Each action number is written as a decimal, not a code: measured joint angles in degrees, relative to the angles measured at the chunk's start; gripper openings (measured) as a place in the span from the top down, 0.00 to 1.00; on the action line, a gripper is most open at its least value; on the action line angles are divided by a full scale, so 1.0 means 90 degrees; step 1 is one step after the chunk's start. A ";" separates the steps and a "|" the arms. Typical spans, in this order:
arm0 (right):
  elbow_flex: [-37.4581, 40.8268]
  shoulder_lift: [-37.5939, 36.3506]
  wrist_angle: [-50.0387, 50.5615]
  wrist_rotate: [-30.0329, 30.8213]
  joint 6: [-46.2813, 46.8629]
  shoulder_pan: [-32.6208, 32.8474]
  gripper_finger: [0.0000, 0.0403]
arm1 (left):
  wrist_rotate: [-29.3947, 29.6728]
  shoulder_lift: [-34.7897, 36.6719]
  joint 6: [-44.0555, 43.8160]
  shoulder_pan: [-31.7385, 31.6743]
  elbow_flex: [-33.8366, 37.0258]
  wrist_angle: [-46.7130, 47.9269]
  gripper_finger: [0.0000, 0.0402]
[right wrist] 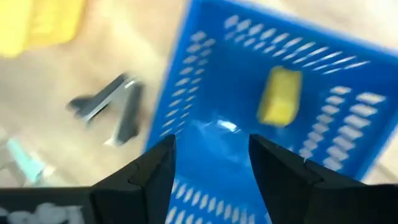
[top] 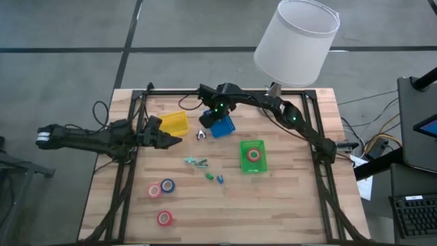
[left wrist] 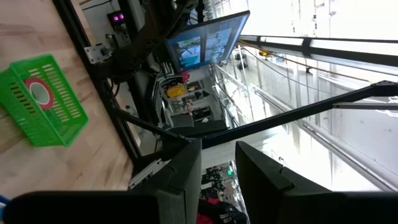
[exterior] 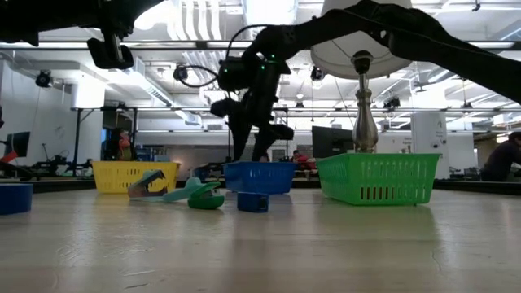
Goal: Pick and place Stapler, Stapler remover, tape
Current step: Put the blue stapler into the blue bin
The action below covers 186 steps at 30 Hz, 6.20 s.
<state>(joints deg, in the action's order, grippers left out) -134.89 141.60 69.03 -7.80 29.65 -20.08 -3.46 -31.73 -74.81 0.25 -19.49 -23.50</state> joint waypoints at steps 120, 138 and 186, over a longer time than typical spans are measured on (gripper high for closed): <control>0.1177 -0.0328 0.0311 -0.0083 0.1050 0.2890 0.84 | -0.0459 0.0012 -0.0146 -0.0002 -0.0012 0.0497 0.75; -0.0008 -0.0357 0.1497 0.1024 -0.0325 0.1111 0.81 | -0.0540 0.0012 -0.0197 0.0009 -0.0012 0.0504 0.75; 0.0075 0.0479 0.0574 0.0302 -0.0780 0.0079 0.65 | -0.0491 0.0015 -0.0202 0.0000 0.0000 0.0524 0.75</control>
<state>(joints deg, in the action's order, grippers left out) -134.21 145.91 74.19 -5.09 22.62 -19.37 -7.88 -31.59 -76.62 0.25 -19.49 -18.79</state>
